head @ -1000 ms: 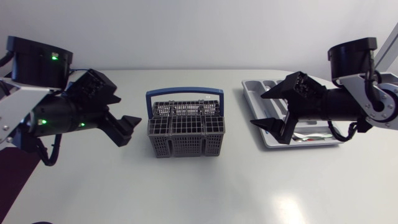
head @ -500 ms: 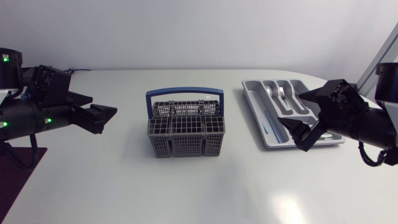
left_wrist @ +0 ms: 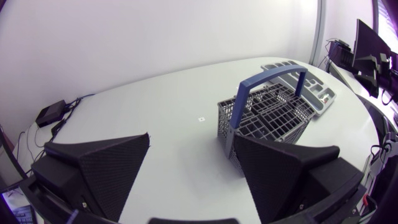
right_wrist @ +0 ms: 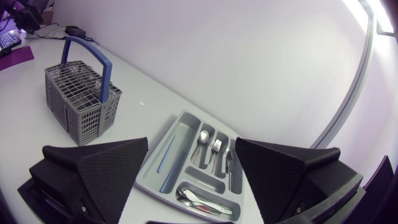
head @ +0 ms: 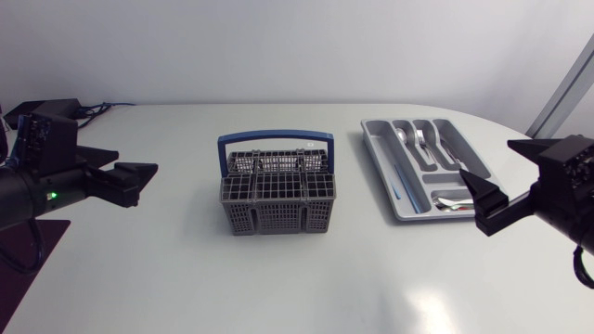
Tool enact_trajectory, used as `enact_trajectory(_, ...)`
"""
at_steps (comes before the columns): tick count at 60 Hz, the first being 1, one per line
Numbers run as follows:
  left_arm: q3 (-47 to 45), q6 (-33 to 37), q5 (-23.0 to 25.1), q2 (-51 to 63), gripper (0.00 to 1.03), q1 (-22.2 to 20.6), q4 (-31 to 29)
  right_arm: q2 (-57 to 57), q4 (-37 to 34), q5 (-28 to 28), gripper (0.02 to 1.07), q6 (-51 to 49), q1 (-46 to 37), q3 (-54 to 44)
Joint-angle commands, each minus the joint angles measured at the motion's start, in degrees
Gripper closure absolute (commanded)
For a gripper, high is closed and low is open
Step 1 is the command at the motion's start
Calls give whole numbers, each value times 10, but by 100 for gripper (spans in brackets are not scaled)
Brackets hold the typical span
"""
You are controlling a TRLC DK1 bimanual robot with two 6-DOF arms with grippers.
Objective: Unload the cutlery basket into the drawer organizer.
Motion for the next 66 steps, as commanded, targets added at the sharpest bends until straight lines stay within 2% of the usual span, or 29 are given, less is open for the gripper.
enact_trajectory(1, -23, -32, 6, -14, 5, 14, 12, -42, 6, 15, 6, 21, -4, -24)
enact_trajectory(5, -36, -50, 4, -31, 5, 22, 27, -68, 3, 21, 6, 22, -4, -32)
enact_trajectory(22, -82, -59, 4, -87, 5, 31, 60, -171, -13, 30, 6, 36, -21, -79)
enact_trajectory(40, -139, -62, 4, -194, 4, 36, 92, -254, -32, 44, 6, 52, -21, -106)
enact_trajectory(66, -238, -87, -45, -320, 4, 31, 113, -295, -5, 83, 6, 167, 7, -171)
